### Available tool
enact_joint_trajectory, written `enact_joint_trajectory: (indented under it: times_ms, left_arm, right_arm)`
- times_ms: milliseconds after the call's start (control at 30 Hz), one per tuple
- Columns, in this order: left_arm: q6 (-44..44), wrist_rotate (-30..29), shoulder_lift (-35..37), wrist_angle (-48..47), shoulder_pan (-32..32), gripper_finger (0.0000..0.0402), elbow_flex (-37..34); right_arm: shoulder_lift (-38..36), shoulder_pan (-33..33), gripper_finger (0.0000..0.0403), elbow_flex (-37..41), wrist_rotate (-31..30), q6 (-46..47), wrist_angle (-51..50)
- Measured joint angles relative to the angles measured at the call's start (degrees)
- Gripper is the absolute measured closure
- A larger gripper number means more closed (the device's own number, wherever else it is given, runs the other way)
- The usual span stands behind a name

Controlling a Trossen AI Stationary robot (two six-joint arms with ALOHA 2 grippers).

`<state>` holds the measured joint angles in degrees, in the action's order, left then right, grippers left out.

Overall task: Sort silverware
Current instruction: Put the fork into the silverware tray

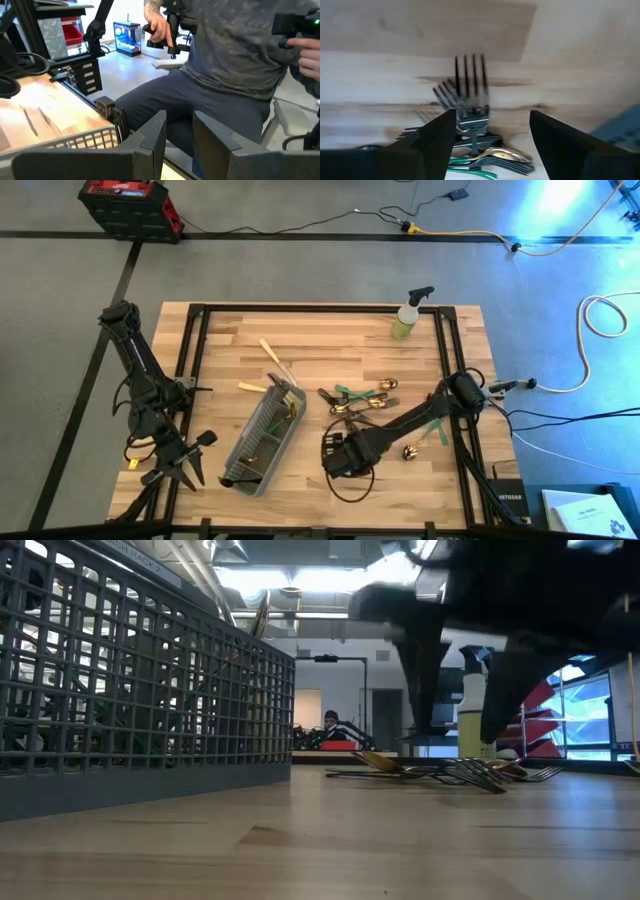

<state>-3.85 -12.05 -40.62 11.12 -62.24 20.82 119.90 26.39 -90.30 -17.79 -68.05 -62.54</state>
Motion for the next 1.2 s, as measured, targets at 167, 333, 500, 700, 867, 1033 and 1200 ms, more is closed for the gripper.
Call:
enact_joint_trajectory:
  times_ms: [167, 333, 500, 700, 867, 1033, 1200]
  left_arm:
    - [-0.5, 0.0, 0.0, -1.6, 0.0, 0.0320, 0.0]
    - [0.3, 0.0, 0.0, -1.7, 0.0, 0.0320, 0.0]
    - [1.1, 0.0, 0.0, -2.0, 0.0, 0.0320, 0.0]
    - [1.0, -0.2, 0.0, -3.0, 0.0, 0.0320, 0.0]
    - [1.0, -0.2, 0.0, -3.1, 0.0, 0.0320, 0.0]
    - [1.0, -0.2, 0.0, -3.3, 0.0, 0.0320, 0.0]
    - [1.1, -0.2, 0.0, -3.3, 0.0, 0.0320, 0.0]
  right_arm:
    - [1.5, -0.9, 0.0166, 0.0, 0.5, -2.0, -0.4]
    - [2.3, -0.9, 0.0166, 0.0, 2.5, -3.8, -0.1]
    - [2.8, -0.9, 0.0166, 0.0, 2.4, -4.3, 1.4]
    - [3.9, -0.9, 0.0198, 0.0, 3.0, -4.3, 2.1]
    - [5.3, -0.9, 0.0244, 0.0, 3.8, -4.3, 1.6]
    - [5.4, -0.9, 0.0277, -0.1, 3.7, -4.2, 1.8]
    - [5.5, -0.9, 0.0303, -0.1, 3.3, -2.2, 1.9]
